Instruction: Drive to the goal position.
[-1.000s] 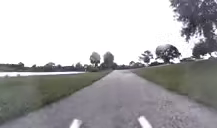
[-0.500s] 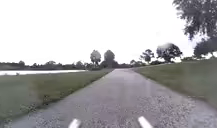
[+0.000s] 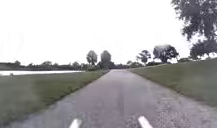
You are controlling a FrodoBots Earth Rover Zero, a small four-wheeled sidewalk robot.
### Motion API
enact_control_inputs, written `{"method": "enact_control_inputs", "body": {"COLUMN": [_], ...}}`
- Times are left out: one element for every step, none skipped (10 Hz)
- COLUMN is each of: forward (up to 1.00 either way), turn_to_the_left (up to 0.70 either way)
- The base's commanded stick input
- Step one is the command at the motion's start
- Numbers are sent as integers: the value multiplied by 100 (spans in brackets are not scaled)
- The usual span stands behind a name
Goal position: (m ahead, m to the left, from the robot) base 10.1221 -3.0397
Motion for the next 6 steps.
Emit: {"method": "enact_control_inputs", "body": {"forward": [70, 70, 70, 70, 70, 70], "turn_to_the_left": [0, 0, 0, 0, 0, 0]}}
